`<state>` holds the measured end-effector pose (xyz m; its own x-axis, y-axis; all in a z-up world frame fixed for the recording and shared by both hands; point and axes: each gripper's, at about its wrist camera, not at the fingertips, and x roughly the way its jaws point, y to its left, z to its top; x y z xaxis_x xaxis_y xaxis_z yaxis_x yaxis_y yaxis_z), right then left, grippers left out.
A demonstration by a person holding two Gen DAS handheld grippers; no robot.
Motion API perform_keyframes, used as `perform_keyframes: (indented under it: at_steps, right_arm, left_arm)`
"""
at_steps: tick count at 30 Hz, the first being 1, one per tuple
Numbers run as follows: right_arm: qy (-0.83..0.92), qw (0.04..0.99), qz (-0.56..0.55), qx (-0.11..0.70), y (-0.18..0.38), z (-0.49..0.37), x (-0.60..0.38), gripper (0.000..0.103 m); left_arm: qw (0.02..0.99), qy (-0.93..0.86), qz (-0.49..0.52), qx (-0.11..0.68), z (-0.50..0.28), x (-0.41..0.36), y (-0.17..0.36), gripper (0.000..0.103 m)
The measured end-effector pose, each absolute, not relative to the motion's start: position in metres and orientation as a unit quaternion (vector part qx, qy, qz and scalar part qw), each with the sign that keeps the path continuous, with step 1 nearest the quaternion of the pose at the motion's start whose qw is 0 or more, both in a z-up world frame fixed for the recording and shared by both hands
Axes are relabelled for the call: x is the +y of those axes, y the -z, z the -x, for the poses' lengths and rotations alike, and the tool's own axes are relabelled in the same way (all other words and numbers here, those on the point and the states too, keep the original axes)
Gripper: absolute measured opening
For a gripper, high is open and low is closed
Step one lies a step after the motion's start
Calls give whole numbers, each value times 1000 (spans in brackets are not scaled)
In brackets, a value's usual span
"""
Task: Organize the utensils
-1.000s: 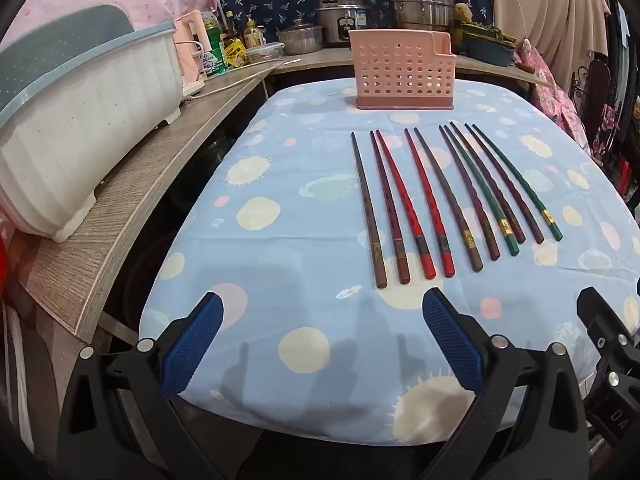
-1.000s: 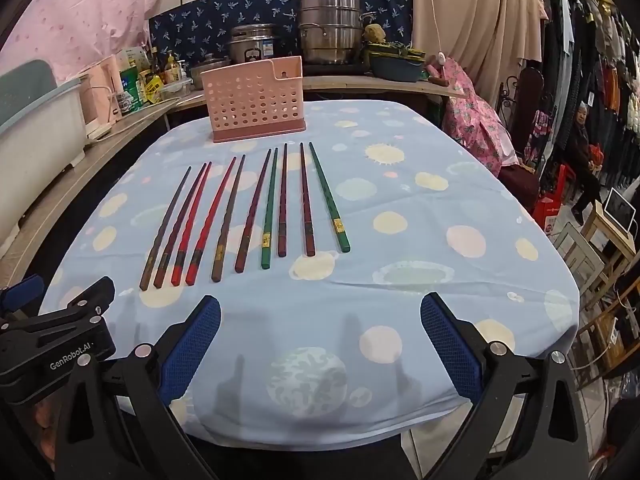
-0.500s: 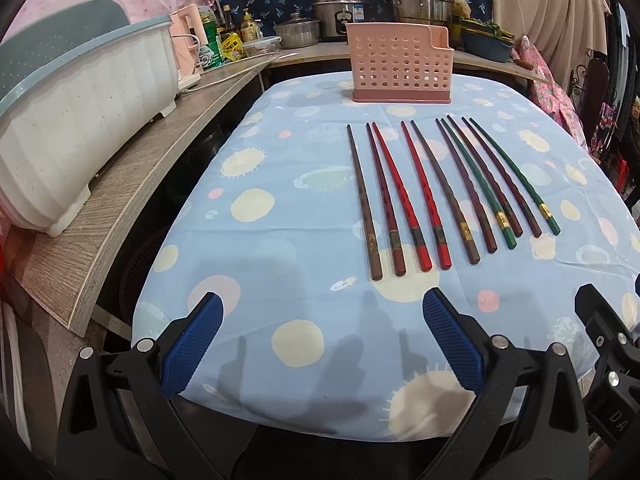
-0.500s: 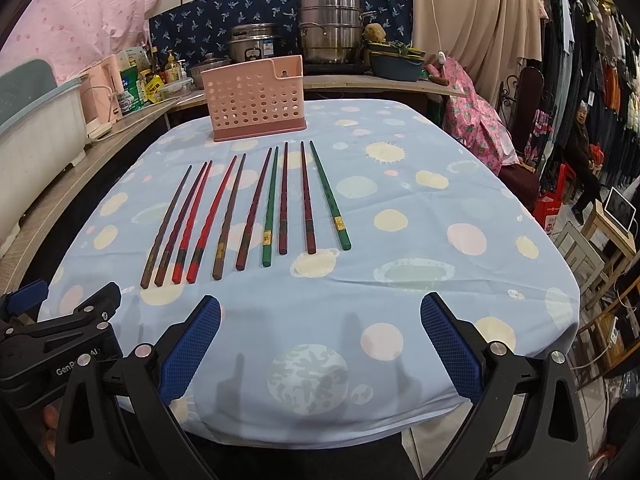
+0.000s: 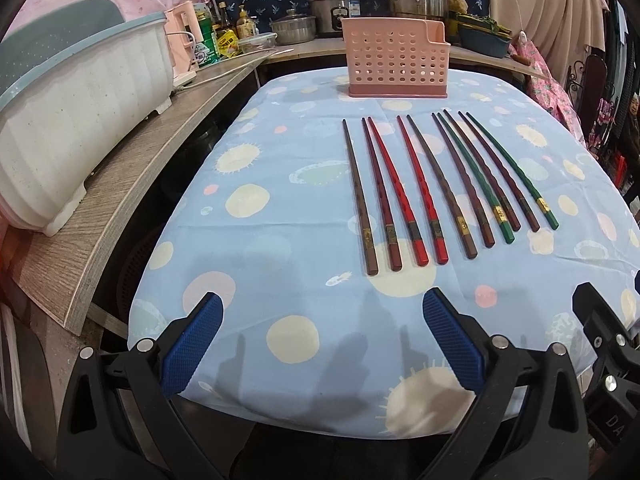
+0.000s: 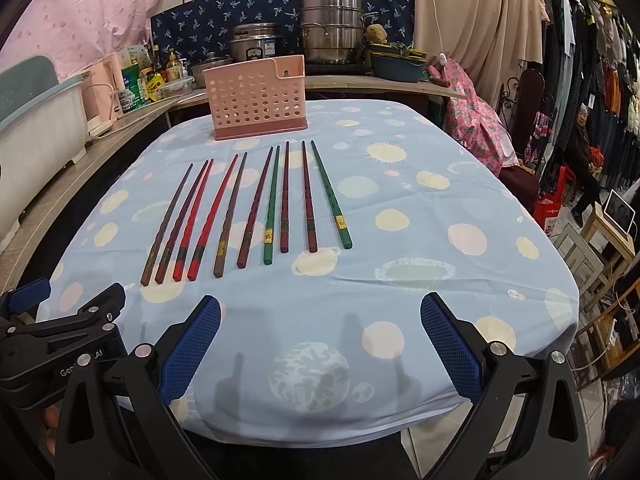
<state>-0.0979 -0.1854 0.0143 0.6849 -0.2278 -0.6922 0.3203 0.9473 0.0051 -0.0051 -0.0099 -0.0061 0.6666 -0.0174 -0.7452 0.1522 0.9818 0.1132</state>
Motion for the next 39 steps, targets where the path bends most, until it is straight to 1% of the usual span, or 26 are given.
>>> perform_keyframes:
  at_steps: [39]
  right_arm:
    - [145, 916, -56, 369, -13, 101, -181, 96]
  left_arm:
    - [908, 41, -89, 406, 4, -10, 7, 96]
